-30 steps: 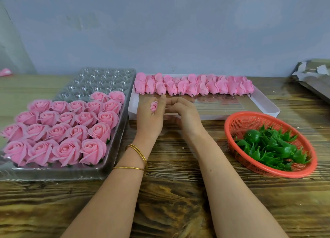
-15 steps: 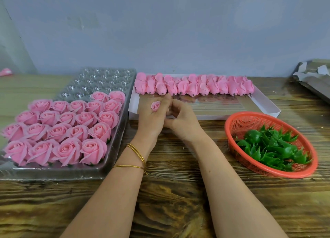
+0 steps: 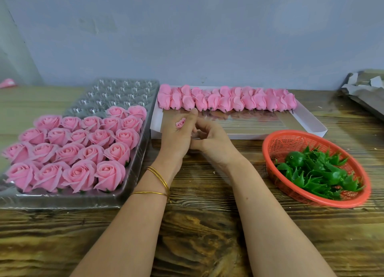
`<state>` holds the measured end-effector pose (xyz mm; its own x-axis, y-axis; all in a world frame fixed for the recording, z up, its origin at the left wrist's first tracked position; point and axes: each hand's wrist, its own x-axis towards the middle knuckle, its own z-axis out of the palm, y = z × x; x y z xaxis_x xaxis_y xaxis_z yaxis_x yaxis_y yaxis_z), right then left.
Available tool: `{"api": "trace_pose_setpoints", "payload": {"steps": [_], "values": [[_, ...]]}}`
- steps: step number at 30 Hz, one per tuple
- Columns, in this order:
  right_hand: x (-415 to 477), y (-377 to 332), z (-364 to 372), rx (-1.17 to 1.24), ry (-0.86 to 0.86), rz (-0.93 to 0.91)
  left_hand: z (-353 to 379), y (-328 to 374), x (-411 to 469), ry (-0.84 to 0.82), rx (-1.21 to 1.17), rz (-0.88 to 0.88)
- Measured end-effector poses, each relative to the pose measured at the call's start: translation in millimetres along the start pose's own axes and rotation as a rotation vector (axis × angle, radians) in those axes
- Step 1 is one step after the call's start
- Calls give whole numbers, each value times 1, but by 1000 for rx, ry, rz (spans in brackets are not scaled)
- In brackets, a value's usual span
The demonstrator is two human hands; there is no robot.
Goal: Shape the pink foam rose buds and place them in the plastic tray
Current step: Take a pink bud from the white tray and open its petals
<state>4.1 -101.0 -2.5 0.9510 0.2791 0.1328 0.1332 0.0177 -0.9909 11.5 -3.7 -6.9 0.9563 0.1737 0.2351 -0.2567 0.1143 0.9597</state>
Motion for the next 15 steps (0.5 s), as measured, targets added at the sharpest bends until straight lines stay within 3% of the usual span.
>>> {"api": "trace_pose_setpoints", "payload": {"steps": [6, 15], "values": [[4, 3, 1, -51, 89, -4, 1, 3, -1, 2, 5, 10], [-1, -1, -2, 62, 37, 12, -2, 1, 2, -38, -39, 32]]}}
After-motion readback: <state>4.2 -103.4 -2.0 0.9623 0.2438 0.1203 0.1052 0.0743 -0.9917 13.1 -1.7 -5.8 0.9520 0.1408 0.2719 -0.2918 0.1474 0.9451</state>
